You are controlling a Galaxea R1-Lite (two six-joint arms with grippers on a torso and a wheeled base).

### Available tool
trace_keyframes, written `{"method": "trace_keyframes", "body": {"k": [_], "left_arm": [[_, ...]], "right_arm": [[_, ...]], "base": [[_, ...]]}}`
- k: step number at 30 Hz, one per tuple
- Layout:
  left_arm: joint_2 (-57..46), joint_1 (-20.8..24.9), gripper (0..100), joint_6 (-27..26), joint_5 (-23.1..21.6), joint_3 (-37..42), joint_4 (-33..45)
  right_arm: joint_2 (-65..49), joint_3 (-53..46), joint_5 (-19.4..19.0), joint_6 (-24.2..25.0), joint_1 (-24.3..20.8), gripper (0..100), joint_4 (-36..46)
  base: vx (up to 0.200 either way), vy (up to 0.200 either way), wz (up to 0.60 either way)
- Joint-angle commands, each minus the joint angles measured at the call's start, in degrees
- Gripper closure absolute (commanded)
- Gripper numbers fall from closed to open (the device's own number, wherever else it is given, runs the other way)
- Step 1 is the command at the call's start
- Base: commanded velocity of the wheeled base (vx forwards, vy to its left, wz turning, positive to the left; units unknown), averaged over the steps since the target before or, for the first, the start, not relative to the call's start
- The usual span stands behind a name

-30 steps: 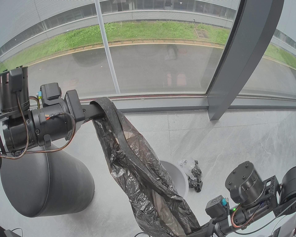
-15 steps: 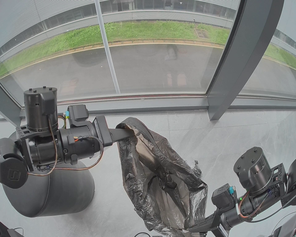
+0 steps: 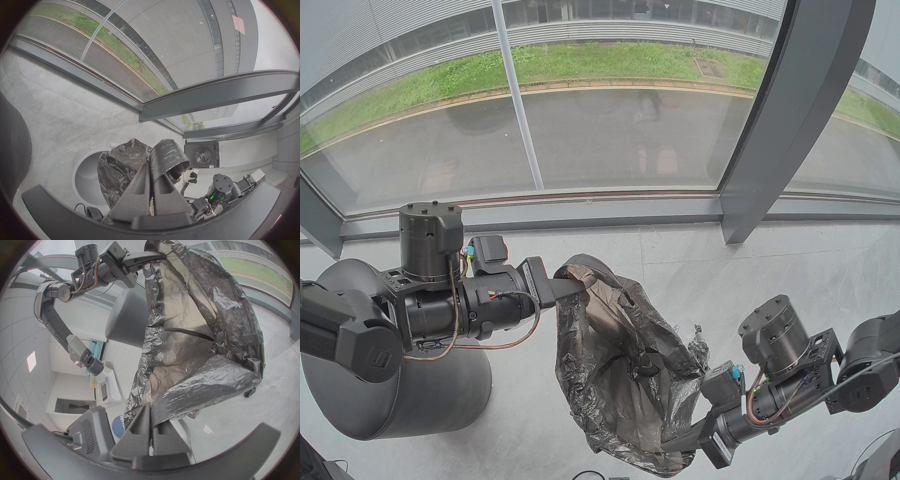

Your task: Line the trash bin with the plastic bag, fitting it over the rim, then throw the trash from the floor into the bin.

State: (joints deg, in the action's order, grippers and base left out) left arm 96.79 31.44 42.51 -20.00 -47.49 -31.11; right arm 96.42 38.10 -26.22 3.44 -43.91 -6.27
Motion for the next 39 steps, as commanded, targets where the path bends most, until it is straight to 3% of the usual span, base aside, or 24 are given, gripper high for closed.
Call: {"method": "trace_keyframes", "body": {"k": [1, 8, 18, 39], "left_arm": [[5.95, -2.26, 100, 0.03, 0.05, 0.12, -1.76], [8.85, -5.34, 100, 0.03, -0.03, 0.03, -4.4], [11.22, -7.18, 100, -0.23, -0.03, -0.23, -5.45], [15.36, -7.18, 100, -0.15, -0.03, -0.85, -10.81]], "right_arm": [[10.02, 0.05, -0.41, -0.36, 1.28, 100, -6.3], [16.44, 1.28, -0.5, -0.27, 1.9, 100, -14.04], [22.32, 6.64, -0.23, -0.27, 2.25, 100, -14.21], [30.67, 19.74, 1.35, 0.17, 7.96, 100, -14.3]], "base": [[0.0, 0.0, 0.0], [0.0, 0.0, 0.0], [0.0, 0.0, 0.0], [0.0, 0.0, 0.0]]}}
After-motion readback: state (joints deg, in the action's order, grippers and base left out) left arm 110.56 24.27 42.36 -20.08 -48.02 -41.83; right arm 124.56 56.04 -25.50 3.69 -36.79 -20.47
